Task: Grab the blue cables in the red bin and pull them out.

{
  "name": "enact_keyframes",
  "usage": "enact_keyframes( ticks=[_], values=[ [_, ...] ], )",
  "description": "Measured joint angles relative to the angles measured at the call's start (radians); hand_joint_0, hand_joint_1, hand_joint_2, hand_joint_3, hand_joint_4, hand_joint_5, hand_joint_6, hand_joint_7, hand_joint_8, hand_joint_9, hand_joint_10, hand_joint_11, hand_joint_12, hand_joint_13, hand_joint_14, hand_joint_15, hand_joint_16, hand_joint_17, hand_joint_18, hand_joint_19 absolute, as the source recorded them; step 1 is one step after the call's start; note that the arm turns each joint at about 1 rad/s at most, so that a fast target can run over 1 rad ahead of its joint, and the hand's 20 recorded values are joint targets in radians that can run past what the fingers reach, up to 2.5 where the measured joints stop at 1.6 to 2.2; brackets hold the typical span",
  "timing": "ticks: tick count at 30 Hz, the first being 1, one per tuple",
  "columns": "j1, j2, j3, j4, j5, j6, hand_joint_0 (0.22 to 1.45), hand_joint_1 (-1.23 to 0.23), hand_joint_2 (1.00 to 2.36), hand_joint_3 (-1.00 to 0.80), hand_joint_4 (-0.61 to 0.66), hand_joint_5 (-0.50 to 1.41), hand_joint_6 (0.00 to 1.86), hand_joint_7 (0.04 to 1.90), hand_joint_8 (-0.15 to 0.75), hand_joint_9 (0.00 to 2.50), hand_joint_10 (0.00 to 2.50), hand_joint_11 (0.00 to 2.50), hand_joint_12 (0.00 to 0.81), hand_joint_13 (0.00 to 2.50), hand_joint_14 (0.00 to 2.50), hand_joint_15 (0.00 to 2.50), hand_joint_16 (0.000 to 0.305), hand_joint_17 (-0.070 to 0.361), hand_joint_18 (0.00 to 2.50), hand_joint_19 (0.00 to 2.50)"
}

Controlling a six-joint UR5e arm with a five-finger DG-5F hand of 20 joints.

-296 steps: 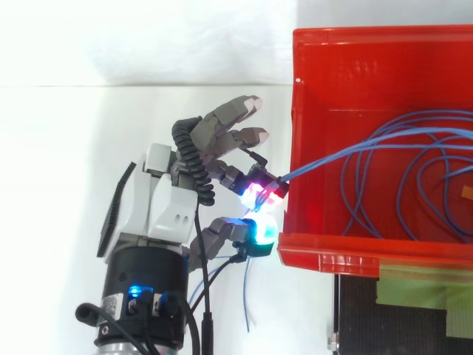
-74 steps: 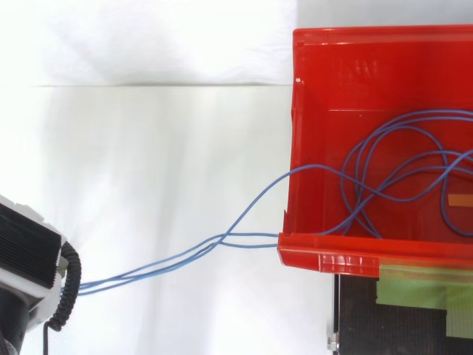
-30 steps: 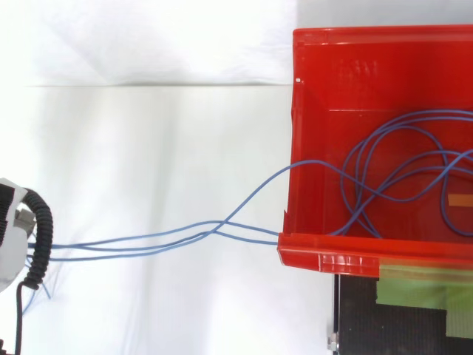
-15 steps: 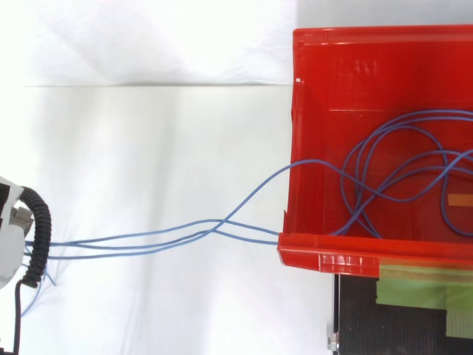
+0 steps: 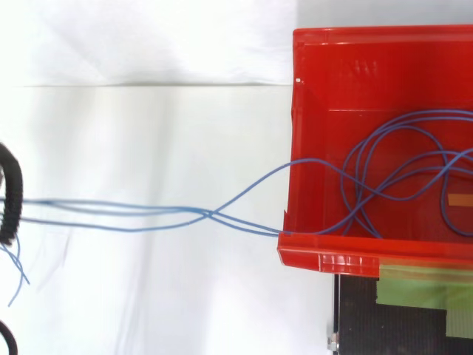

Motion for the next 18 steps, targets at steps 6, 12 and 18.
enact_keyframes(
  ticks=[6,12,18],
  values=[
    [-0.002,0.0,-0.027,0.149,0.013,-0.001,0.9,-0.88,1.0,-1.0,0.01,0.76,1.18,0.56,0.209,1.41,0.02,1.59,0.277,1.22,2.45,1.12,0.031,0.07,1.56,1.95],
    [0.001,-0.001,-0.074,0.228,0.075,0.111,0.9,-0.88,1.0,-1.0,0.02,0.76,1.18,0.55,0.207,1.41,0.02,1.59,0.276,1.23,2.42,1.13,0.032,0.072,1.55,1.94],
    [0.011,0.0,-0.148,0.332,0.184,0.266,0.9,-0.88,1.0,-1.0,0.01,0.76,1.18,0.56,0.206,1.41,0.02,1.58,0.277,1.23,2.39,1.12,0.032,0.072,1.53,1.91]
  ],
)
